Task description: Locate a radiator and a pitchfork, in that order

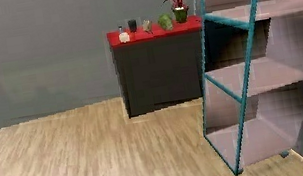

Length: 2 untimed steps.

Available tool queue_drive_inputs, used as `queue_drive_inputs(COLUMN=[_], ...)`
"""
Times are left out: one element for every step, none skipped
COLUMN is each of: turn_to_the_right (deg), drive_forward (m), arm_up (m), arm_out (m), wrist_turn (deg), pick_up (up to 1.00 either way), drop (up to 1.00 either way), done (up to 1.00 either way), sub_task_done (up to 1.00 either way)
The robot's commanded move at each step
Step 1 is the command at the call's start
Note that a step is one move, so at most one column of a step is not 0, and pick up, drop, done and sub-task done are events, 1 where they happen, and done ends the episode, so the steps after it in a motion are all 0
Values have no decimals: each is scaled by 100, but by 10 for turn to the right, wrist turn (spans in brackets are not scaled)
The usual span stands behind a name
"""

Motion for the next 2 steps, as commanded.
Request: queue_drive_inputs(turn_to_the_right=[-30,0], drive_forward=[0,100], arm_up=[0,0], arm_out=[0,0], wrist_turn=[0,0], pick_up=[0,0], drop=[0,0], done=[0,0], sub_task_done=[0,0])
